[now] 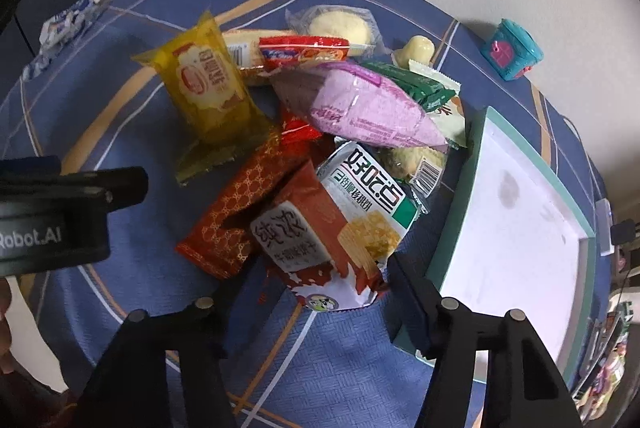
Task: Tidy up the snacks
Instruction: 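Move left gripper to yellow bread bag while right gripper approaches brown biscuit packet, then close left gripper on yellow bread bag while right gripper grasps brown biscuit packet, then lift and carry both held packets over the white tray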
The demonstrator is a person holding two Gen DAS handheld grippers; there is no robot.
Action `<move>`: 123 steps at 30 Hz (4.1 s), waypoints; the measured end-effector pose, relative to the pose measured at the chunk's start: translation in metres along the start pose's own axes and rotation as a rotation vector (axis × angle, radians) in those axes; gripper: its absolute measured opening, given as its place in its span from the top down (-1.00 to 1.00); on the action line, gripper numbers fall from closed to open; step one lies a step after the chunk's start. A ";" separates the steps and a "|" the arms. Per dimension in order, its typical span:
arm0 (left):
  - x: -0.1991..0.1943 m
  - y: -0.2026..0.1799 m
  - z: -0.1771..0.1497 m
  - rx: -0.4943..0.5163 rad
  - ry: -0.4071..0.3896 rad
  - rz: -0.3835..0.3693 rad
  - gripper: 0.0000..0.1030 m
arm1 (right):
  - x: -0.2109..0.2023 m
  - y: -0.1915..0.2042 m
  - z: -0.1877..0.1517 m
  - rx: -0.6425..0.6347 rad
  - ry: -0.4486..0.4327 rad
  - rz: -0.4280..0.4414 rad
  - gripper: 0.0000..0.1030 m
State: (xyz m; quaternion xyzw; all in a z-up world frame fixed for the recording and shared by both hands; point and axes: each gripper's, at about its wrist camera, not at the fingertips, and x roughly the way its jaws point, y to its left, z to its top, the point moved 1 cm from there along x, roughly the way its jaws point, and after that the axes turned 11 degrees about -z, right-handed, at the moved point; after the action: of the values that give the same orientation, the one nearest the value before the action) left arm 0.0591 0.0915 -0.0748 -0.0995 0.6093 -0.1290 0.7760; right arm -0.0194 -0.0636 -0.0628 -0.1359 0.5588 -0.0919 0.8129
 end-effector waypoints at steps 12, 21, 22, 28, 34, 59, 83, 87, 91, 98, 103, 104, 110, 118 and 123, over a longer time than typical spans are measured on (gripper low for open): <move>-0.022 -0.011 0.008 -0.013 -0.049 -0.056 -0.99 | 0.003 -0.032 0.004 0.170 0.034 0.120 0.25; -0.014 -0.025 0.033 -0.049 -0.059 -0.132 -0.65 | 0.009 -0.050 0.007 0.250 0.059 0.199 0.25; -0.010 -0.030 0.035 -0.054 -0.059 -0.135 -0.60 | 0.010 -0.051 0.007 0.253 0.061 0.203 0.25; 0.006 -0.039 0.051 -0.095 -0.052 -0.155 -0.36 | 0.017 -0.053 0.006 0.257 0.079 0.217 0.25; 0.019 -0.042 0.052 -0.112 -0.036 -0.176 0.11 | 0.022 -0.052 0.008 0.268 0.085 0.228 0.25; -0.027 -0.040 0.026 -0.155 -0.063 -0.149 0.47 | -0.009 -0.073 0.003 0.325 0.029 0.326 0.49; -0.034 -0.049 -0.004 -0.211 -0.030 -0.119 0.50 | -0.016 -0.066 -0.012 0.242 0.066 0.345 0.52; -0.024 -0.040 -0.009 -0.236 -0.005 -0.128 0.50 | -0.007 -0.053 -0.015 0.204 0.113 0.350 0.48; -0.022 -0.039 -0.010 -0.235 -0.001 -0.133 0.50 | 0.001 -0.041 -0.016 0.171 0.131 0.322 0.48; -0.017 -0.038 -0.008 -0.238 -0.003 -0.128 0.50 | 0.013 -0.031 -0.016 0.156 0.139 0.295 0.49; -0.015 -0.038 -0.006 -0.231 0.002 -0.122 0.50 | 0.017 -0.029 -0.018 0.156 0.139 0.292 0.49; -0.015 -0.039 -0.006 -0.231 0.000 -0.122 0.50 | 0.017 -0.029 -0.018 0.155 0.138 0.290 0.49; -0.021 -0.042 -0.007 -0.220 -0.016 -0.143 0.50 | 0.007 -0.028 -0.014 0.169 0.115 0.284 0.49; -0.043 -0.059 -0.003 -0.174 -0.062 -0.158 0.51 | -0.022 -0.056 -0.007 0.254 0.037 0.305 0.49; -0.054 -0.091 0.009 -0.112 -0.076 -0.193 0.51 | -0.021 -0.101 -0.009 0.382 0.031 0.270 0.49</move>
State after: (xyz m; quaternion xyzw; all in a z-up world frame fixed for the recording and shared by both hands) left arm 0.0488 0.0226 0.0051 -0.2056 0.5731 -0.1651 0.7759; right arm -0.0348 -0.1536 -0.0147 0.0978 0.5566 -0.0886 0.8202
